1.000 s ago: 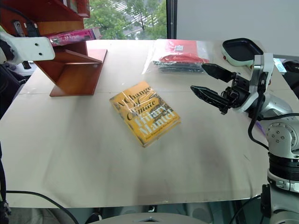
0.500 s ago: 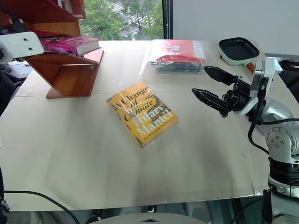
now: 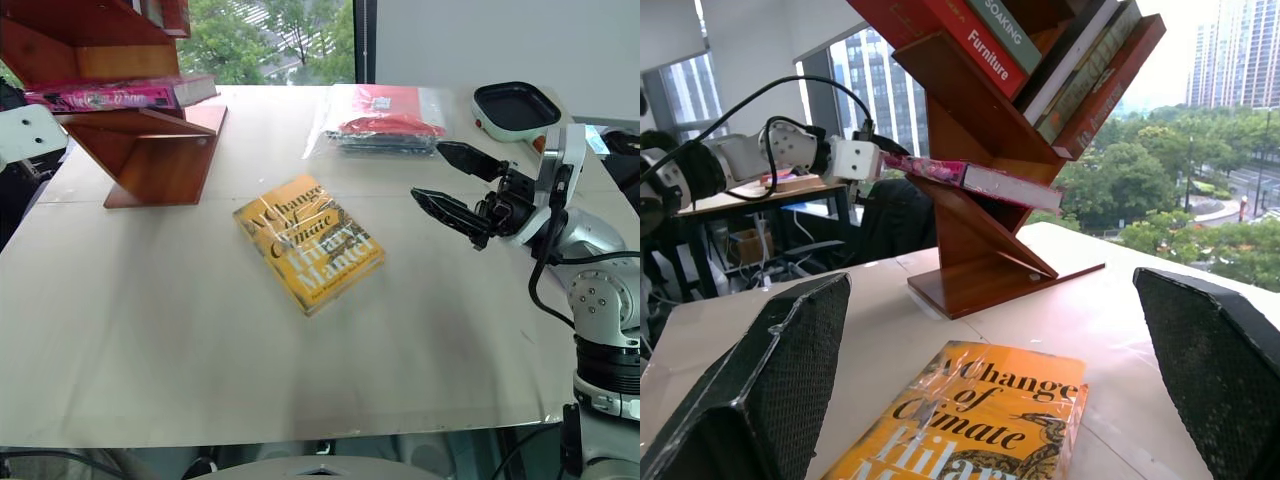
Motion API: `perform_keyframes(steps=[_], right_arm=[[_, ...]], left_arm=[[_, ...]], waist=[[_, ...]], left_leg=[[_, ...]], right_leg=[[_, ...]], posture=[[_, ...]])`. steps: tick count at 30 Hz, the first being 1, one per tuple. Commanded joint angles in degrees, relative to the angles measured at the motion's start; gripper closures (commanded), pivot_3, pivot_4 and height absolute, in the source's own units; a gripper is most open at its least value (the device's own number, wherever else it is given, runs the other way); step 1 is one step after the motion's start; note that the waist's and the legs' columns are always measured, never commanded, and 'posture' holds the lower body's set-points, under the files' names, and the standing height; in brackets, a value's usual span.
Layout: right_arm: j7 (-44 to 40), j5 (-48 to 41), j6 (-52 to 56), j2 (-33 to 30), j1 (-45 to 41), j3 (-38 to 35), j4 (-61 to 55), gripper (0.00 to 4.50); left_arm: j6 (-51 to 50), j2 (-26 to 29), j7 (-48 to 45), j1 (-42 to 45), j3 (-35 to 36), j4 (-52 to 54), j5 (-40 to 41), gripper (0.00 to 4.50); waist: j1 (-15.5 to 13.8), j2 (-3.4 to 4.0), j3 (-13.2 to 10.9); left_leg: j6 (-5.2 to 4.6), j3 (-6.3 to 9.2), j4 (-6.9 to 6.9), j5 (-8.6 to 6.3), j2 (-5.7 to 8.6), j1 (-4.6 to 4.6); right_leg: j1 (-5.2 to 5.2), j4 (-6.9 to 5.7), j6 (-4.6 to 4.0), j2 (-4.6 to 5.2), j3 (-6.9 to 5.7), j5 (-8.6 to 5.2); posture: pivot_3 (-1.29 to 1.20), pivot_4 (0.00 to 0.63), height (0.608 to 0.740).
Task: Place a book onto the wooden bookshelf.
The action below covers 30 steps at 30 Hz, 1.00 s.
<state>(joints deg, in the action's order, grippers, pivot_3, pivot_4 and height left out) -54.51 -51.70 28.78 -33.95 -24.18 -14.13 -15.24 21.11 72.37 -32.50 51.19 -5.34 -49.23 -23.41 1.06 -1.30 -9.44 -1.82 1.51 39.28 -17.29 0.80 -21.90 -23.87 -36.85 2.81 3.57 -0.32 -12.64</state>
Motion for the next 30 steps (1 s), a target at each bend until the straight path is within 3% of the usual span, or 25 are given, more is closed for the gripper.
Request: perform_keyframes(steps=[1,8,12,16,24,30], right_arm=[[-1.5,0.9,-1.1,-1.2,-0.6,-0.3,-0.5,0.00],[-4.3,3.6,-2.8,-3.3,5.2,-1.3,-1.5,0.00],[-4.6,4.6,-4.5,-3.4,8.5,-2.2,-1.7,0.00],[-5.8,7.1,-6.9,-3.8,13.8,-2.3,-1.4,0.00],[-8.6,15.7,-16.6,-3.3,23.1,-1.4,3.2,0.00],[-4.8,24.5,-25.7,-0.6,29.9,-0.7,9.7,0.00]], left_arm=[[-0.7,-0.9,3.0,-2.2,12.0,10.7,11.9,0.01],[-26.9,-11.6,-15.5,-21.2,29.9,48.7,53.7,0.01],[-42.0,-13.8,-17.0,-34.8,35.1,63.6,66.2,0.01],[-48.2,-17.1,-16.0,-47.6,34.4,71.0,67.6,0.01],[-50.5,-24.4,-12.8,-62.1,28.9,77.5,62.5,0.01],[-45.1,-34.0,-6.5,-73.1,20.2,80.5,52.3,0.01]], waist=[[-0.3,-0.05,0.0],[-1.1,0.06,0.0],[-0.3,0.05,0.0],[-0.2,0.30,0.1],[-0.9,0.21,0.1],[-0.9,0.26,0.2]], left_leg=[[0.01,0.01,0.00,0.00,0.00,-0.03],[0.02,0.06,0.08,0.00,0.08,-0.13],[0.03,0.09,0.09,0.00,0.03,-0.13],[-0.07,0.00,-0.08,-0.06,0.01,0.25],[-0.12,0.09,-0.02,-0.08,0.02,0.39],[0.06,-0.02,-0.07,0.01,0.02,0.37]], right_leg=[[-0.01,0.00,0.00,0.02,0.00,0.00],[-0.01,0.02,0.01,0.50,-0.11,0.01],[-0.02,0.11,0.00,0.47,-0.12,0.00],[0.17,0.07,-0.02,0.39,0.02,-0.01],[0.37,0.05,-0.04,0.08,0.01,0.00],[0.33,0.13,-0.06,0.12,0.20,-0.01]], posture=[[0.00,0.150,0.740],[0.00,0.150,0.740],[0.00,0.150,0.740],[0.00,0.150,0.740],[0.00,0.150,0.740],[0.00,0.150,0.740]])
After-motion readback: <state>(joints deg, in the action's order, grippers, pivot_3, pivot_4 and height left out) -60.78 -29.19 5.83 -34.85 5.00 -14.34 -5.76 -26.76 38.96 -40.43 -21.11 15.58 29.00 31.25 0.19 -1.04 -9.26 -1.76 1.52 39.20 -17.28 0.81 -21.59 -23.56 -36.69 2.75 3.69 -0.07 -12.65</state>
